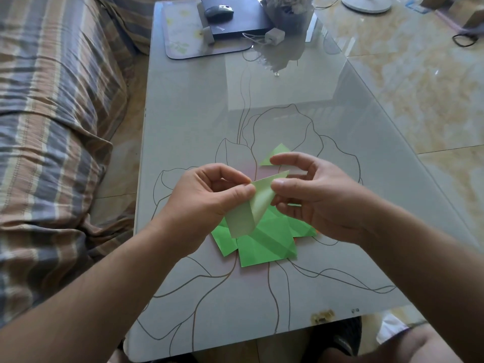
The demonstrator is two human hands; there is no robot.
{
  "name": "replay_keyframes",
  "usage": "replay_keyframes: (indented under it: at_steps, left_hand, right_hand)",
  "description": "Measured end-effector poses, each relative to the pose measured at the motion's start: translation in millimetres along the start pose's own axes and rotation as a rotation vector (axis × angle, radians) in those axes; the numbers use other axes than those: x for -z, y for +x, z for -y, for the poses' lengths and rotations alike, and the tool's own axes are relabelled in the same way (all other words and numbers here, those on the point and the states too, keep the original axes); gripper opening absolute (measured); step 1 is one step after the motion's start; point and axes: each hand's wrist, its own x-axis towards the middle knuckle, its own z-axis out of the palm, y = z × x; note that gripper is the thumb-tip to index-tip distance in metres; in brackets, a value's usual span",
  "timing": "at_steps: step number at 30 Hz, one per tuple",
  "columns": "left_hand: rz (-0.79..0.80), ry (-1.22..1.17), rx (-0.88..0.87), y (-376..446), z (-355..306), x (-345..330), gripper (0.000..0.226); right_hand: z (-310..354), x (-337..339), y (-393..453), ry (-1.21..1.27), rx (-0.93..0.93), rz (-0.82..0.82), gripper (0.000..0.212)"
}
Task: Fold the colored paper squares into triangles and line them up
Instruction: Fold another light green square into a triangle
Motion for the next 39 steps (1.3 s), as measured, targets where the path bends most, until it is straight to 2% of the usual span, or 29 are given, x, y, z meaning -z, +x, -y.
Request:
replay_keyframes:
  at_steps: [4, 6, 18, 24, 32, 39]
  left_hand:
    - [0.001, -0.024, 0.007, 1, 2, -2, 0.016]
    - [-0.012, -0.035, 0.005, 0, 2, -2, 0.020]
    - [-0.101, -0.134, -0.001, 4, 8, -4, 0.015]
    - [-0.128, -0.143, -0.005, 3, 10, -6, 0.022]
    - [-0.146, -0.169, -0.015, 5, 10, -5, 0.023]
    - [-0.172, -0.215, 0.004, 8, 13, -2, 0.023]
  right_hand:
    - [-6, -6, 1, -0.061, 0.002, -0.001, 0.044]
    - [-6, -6, 1, -0.088, 0.016, -0.029, 0.042]
    - [-9, -9, 3, -0.128, 0.043, -0.049, 0.043]
    - [-12, -11, 6, -0.111, 0.067, -0.074, 0.050]
    - [-19, -16, 5, -0.171, 0.070, -0.037, 0.047]
    - [-22, -16, 4, -0.241, 0.069, 0.016, 0.058]
